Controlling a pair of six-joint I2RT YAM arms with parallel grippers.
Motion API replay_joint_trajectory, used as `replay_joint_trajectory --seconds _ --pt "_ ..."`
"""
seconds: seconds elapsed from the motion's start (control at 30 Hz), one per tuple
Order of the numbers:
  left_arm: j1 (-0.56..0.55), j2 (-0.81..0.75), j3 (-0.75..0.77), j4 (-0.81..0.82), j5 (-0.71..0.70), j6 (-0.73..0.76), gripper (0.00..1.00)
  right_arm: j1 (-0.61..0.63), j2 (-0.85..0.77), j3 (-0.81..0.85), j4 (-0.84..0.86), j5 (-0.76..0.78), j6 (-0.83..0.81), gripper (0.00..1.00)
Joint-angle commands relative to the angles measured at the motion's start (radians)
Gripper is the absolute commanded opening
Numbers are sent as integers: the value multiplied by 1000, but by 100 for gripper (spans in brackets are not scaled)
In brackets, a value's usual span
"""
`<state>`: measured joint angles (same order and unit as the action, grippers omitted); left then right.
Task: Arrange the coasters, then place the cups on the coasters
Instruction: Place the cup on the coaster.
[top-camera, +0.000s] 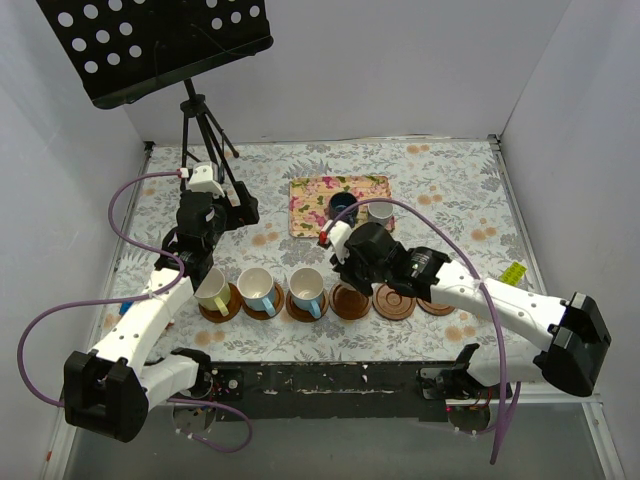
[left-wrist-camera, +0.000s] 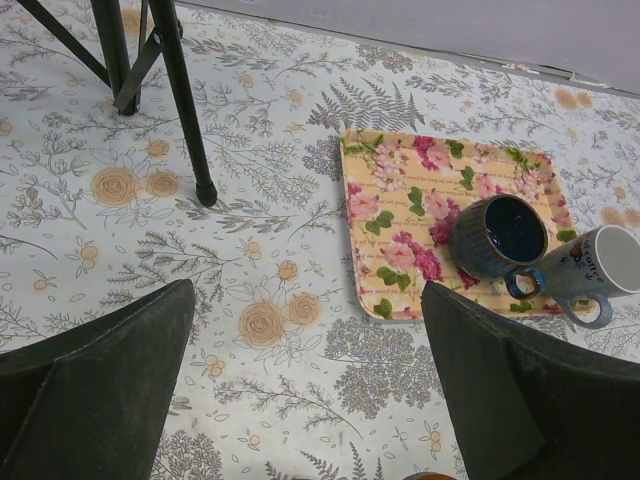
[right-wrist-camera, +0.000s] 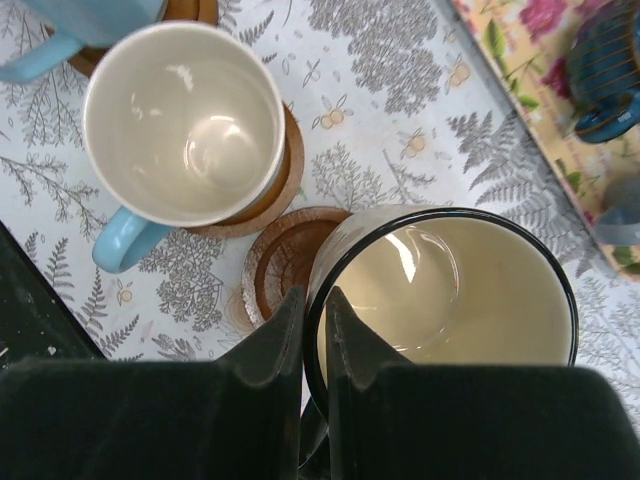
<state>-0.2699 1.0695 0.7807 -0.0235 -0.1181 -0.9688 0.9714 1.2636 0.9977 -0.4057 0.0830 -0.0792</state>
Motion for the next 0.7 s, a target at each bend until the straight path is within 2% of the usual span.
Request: replay_joint_trajectory --seconds 0.0,0.67 --pt "6 -25 23 -3 5 -1 98 32 -52 -36 120 35 38 1" --pt "6 -16 25 -3 15 -2 98 81 -7 -126 189 23 105 1"
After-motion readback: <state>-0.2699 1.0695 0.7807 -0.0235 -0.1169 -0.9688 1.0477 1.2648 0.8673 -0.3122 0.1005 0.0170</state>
